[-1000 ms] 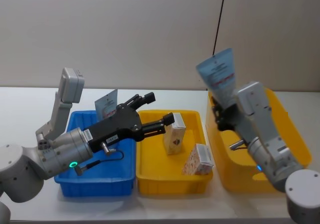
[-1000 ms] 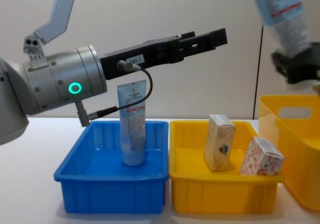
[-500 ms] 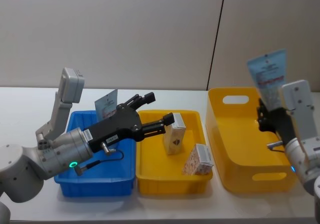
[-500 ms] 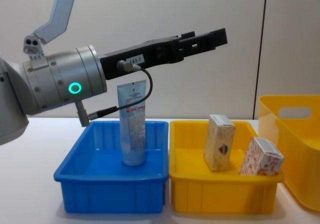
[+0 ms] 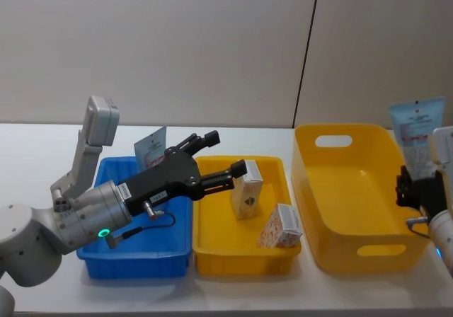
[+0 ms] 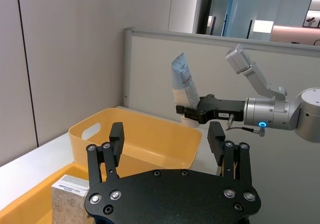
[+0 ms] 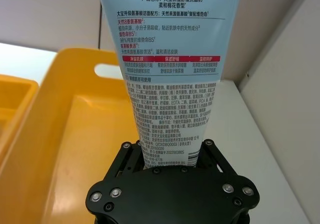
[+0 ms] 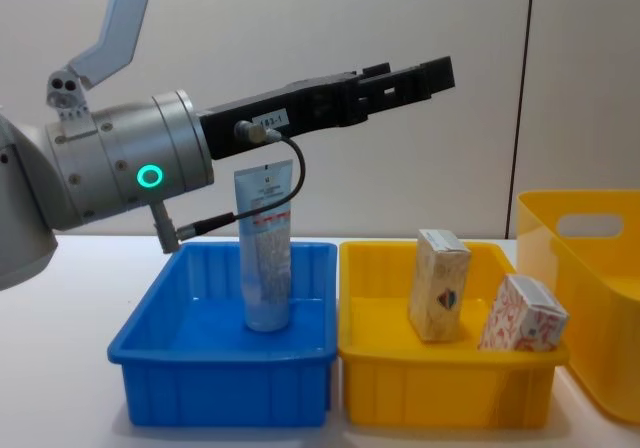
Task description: Bimanual collaborative sorting of washing and personal care products
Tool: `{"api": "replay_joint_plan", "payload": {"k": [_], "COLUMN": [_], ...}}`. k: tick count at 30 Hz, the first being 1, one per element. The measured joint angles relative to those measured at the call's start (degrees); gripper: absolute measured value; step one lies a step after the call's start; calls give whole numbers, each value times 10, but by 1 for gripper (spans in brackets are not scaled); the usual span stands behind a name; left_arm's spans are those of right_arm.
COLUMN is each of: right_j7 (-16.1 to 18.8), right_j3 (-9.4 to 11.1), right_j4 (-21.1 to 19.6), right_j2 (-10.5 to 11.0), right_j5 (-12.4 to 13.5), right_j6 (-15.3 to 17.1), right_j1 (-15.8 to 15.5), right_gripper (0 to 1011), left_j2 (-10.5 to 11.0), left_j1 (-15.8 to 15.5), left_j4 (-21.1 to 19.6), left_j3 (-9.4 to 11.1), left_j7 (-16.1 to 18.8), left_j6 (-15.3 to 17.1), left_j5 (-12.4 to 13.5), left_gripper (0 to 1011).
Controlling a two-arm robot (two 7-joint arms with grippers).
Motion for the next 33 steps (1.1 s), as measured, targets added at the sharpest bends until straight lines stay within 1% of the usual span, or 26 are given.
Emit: {"api": "replay_joint_plan", "payload": {"k": [8,10,12,13,15,16,17,18,19,20,21,24,25,26,28,29,33], "right_j7": [-6,-7,-8,-8,-8,-9,-9,-9,-10,-10,-10,-11,-11,-11,-11,-11,-11], "right_j3": [12,15,17,17,19,19,20,20,21,22,22,23,23,24,24,24,25], "right_j4": [2,3,3,3,4,4,4,4,4,4,4,4,4,4,4,4,5], "right_j2": [-9,-11,-12,-13,-14,-14,-14,-15,-15,-16,-16,-17,-17,-17,-17,-18,-18], "right_j5": [7,8,9,9,10,11,11,11,11,12,12,12,12,13,13,13,13], "right_j6": [23,28,32,33,36,37,38,38,40,41,41,43,44,45,46,46,47], "right_j1": [-3,-4,-4,-4,-5,-5,-5,-5,-5,-6,-6,-6,-6,-6,-6,-6,-6], "right_gripper": [286,310,412,426,518,518,566,578,628,648,710,783,845,845,897,945,1003], "left_j2": [0,0,0,0,0,0,0,0,0,0,0,0,0,0,0,0,0], "left_j1": [0,0,0,0,0,0,0,0,0,0,0,0,0,0,0,0,0], "left_j4": [0,0,0,0,0,0,0,0,0,0,0,0,0,0,0,0,0], "left_j3": [0,0,0,0,0,0,0,0,0,0,0,0,0,0,0,0,0], "left_j7": [0,0,0,0,0,0,0,0,0,0,0,0,0,0,0,0,0], "left_j6": [0,0,0,0,0,0,0,0,0,0,0,0,0,0,0,0,0], "left_j5": [0,0,0,0,0,0,0,0,0,0,0,0,0,0,0,0,0], "left_gripper": [1001,1001,1001,1001,1001,1001,1001,1002,1001,1001,1001,1001,1001,1001,1001,1001,1001]}}
